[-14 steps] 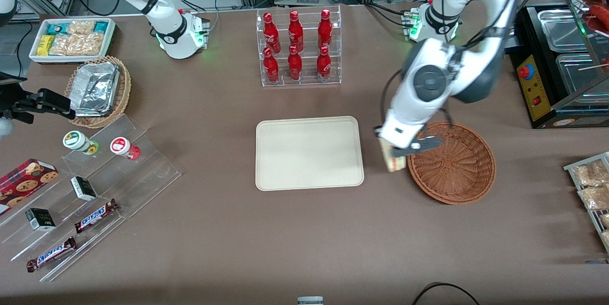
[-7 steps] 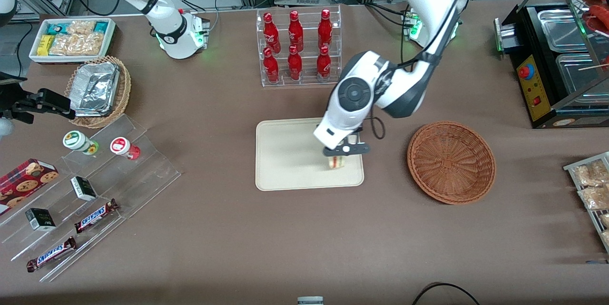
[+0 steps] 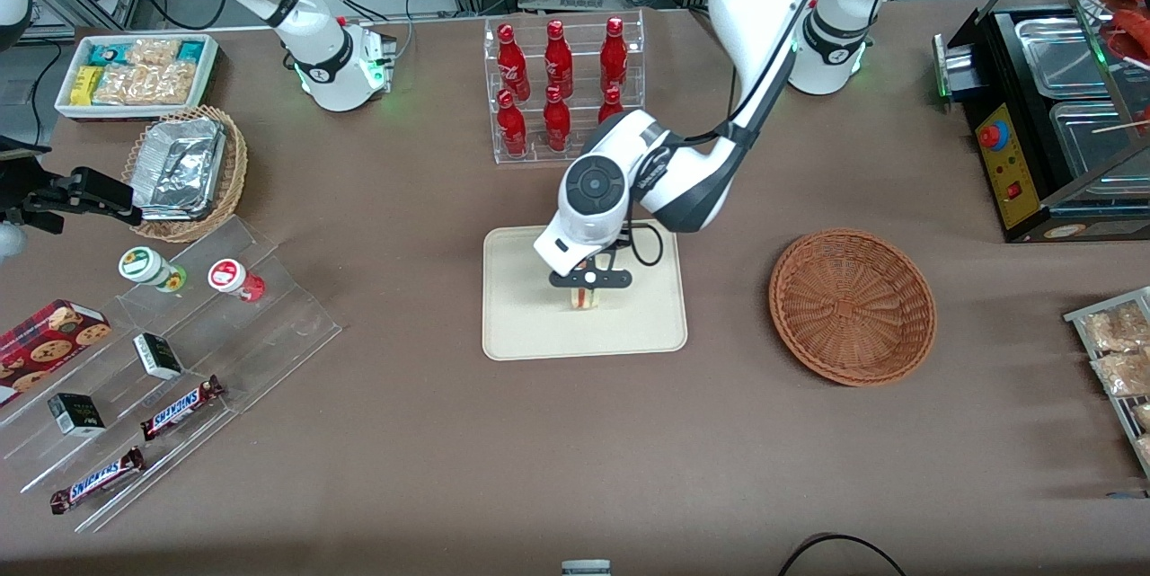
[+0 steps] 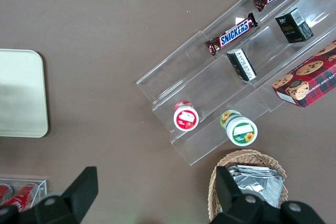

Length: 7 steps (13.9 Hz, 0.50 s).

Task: Place sandwich from basket to tray
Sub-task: 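Lower the sandwich onto the tray and open the left gripper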

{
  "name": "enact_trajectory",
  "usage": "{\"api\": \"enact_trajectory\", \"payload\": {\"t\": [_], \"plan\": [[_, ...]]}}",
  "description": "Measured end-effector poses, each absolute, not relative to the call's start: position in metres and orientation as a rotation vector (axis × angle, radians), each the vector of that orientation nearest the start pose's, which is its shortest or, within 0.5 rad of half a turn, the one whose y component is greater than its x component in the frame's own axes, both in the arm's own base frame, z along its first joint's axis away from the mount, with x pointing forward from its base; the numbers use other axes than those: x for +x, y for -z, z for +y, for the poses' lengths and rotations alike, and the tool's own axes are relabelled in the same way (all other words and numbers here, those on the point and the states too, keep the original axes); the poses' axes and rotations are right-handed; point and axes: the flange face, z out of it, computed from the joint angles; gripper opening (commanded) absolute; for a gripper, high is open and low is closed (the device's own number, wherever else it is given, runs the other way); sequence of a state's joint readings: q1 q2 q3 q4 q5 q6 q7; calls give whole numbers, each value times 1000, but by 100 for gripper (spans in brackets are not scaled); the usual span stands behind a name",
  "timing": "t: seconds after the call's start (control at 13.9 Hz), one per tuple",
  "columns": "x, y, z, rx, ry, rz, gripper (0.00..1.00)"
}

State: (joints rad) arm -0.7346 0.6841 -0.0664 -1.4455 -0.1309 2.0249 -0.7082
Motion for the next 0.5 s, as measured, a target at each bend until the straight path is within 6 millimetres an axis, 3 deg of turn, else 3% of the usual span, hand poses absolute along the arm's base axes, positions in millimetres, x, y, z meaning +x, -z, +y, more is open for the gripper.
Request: {"api": "enact_trajectory", "payload": {"t": [0.5], "plan": [[502, -251, -522, -3120, -232, -88, 0]]}}
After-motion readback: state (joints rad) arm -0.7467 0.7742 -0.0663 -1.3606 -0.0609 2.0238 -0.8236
